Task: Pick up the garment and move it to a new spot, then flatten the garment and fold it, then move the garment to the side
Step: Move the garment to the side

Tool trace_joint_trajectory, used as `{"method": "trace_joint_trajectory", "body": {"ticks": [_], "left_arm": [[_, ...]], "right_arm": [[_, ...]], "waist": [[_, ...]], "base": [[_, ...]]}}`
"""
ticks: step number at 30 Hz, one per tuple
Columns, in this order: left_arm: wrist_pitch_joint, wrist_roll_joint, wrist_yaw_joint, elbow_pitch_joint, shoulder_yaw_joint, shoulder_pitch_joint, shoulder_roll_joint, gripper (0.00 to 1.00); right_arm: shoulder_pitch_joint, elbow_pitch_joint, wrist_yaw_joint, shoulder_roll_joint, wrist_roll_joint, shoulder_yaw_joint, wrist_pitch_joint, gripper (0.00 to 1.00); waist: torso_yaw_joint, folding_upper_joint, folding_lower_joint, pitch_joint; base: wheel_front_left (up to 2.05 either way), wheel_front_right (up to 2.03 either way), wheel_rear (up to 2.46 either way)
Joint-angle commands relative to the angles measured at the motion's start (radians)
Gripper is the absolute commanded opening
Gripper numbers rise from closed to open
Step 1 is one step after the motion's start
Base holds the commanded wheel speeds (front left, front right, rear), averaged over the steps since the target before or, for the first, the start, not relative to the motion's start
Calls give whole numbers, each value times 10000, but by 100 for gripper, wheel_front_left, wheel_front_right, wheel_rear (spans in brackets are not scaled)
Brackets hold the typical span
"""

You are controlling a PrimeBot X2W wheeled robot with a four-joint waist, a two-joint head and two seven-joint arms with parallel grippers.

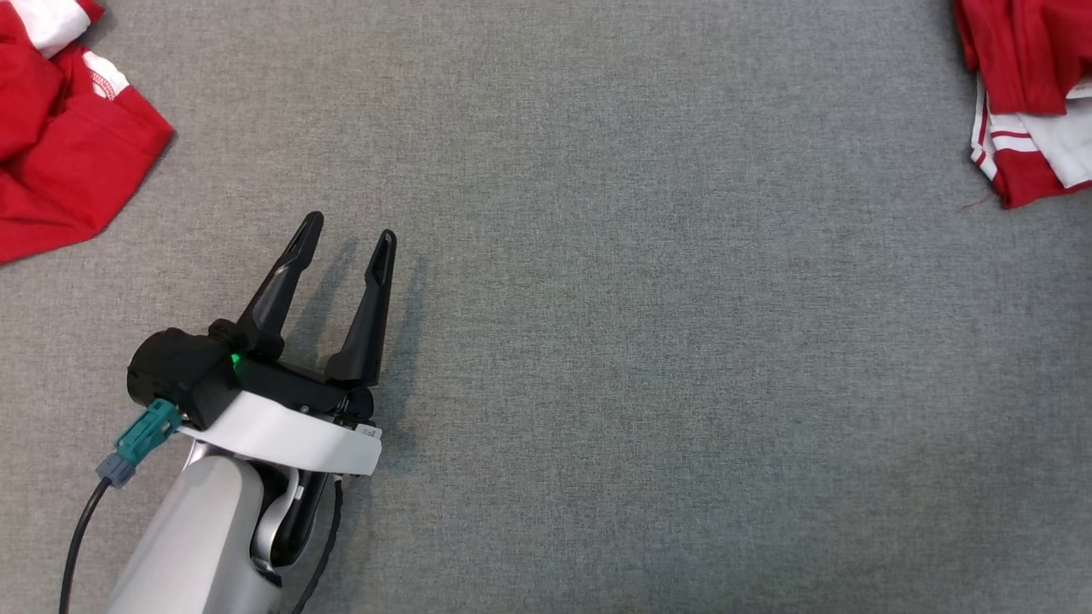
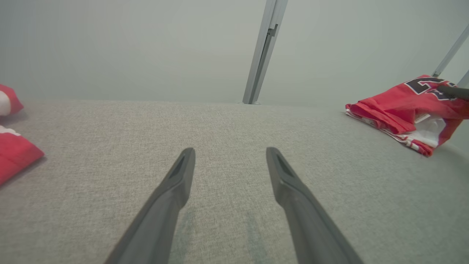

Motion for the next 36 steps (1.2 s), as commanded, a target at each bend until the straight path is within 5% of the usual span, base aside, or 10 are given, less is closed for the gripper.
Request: {"method": "trace_joint_trajectory", "body": {"ticks": [1, 2, 3, 4, 5, 18, 36], "left_arm": [[-9, 16, -12, 4, 10, -128, 66, 100], [-9, 17, -12, 19, 13, -136, 55, 100], [-9, 17, -12, 35, 17, -135, 41, 100], [-9, 17, -13, 52, 18, -130, 23, 100], [-9, 18, -16, 77, 19, -131, 9, 100], [-9, 53, 56, 275, 341, 397, -195, 100], [-9, 81, 516, 46, 1488, 2274, -144, 100]], "right_arm": [[-138, 161, 1, -11, -109, -63, -115, 0], [-200, 321, 0, -20, -208, -93, -169, 2], [-253, 470, 1, -9, -307, -115, -220, 34], [-301, 612, 0, 21, -380, -130, -244, 83], [-335, 724, 1, 34, -419, -134, -271, 100], [74, 797, 1, 205, -1349, -236, -588, 100], [3983, -3354, 0, 1304, -708, 173, -578, 100]], "waist": [[28, 0, 0, 15], [43, 0, 0, 12], [55, 0, 0, 0], [69, 0, 0, -20], [91, 0, 0, -48], [-25, 0, 0, -1428], [-212, 0, 0, -4392]], "base": [[0, 0, 0], [0, 0, 0], [0, 0, 0], [0, 0, 0], [0, 0, 0], [0, 0, 0], [0, 0, 0]]}}
